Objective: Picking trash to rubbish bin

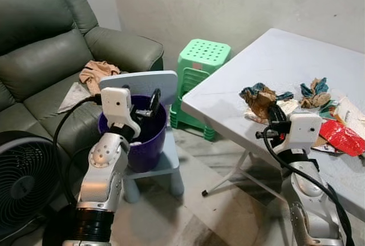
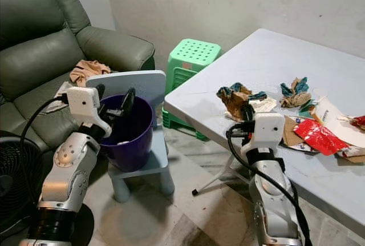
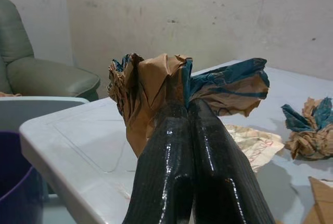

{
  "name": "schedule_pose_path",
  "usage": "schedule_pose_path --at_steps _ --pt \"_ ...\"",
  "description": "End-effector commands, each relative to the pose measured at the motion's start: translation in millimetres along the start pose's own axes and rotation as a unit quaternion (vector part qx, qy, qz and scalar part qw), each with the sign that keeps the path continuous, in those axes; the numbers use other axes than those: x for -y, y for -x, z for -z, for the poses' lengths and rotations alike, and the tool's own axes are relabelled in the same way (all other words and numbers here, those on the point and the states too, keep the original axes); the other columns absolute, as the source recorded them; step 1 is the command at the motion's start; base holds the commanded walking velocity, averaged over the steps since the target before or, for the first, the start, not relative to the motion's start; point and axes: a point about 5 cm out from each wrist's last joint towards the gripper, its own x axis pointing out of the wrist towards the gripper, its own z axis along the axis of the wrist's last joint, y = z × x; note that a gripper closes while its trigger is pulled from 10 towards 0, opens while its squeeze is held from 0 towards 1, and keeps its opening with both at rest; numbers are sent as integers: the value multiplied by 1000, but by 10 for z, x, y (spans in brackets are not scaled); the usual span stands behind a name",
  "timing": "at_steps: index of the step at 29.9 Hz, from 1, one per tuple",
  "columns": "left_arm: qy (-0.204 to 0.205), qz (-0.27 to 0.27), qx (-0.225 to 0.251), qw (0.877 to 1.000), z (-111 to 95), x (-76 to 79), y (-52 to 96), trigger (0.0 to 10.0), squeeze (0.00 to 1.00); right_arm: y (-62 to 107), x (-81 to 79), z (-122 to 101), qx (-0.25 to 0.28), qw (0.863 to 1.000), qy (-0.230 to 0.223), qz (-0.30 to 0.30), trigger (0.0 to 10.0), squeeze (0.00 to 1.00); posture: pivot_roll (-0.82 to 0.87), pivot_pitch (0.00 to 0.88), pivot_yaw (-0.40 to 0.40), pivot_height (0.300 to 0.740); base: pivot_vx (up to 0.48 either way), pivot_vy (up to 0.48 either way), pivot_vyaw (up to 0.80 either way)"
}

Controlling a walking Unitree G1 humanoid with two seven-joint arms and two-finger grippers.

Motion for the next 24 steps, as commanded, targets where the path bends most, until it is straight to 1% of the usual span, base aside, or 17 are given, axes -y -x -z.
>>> schedule_pose_path --at_steps 1,4,5,6,13,24 --pt "-6 -6 -2 1000 -5 -43 -5 10000 0 -30 -19 -51 8 1000 -2 -6 10000 0 81 11 -1 740 0 428 800" --pt "-13 -9 2 1000 -8 -33 -7 10000 0 -36 -27 -38 4 1000 0 -12 10000 0 83 4 -3 740 0 0 800" --pt "-1 -8 1 1000 -5 -21 -11 10000 0 -37 -37 -32 3 1000 0 -16 10000 0 83 0 -6 740 0 0 800" --pt "0 -8 1 1000 -4 -19 -11 10000 0 -36 -39 -32 3 1000 0 -16 10000 0 83 0 -6 740 0 0 800" --pt "-13 -3 1 1000 1 -1 -17 10000 0 -47 -34 -22 1 1000 4 -24 10000 0 86 0 -8 740 0 0 800" --pt "-15 -3 -5 1000 30 19 -13 10000 0 -62 -21 -19 -1 999 10 -30 10000 0 87 0 -10 740 0 0 800"
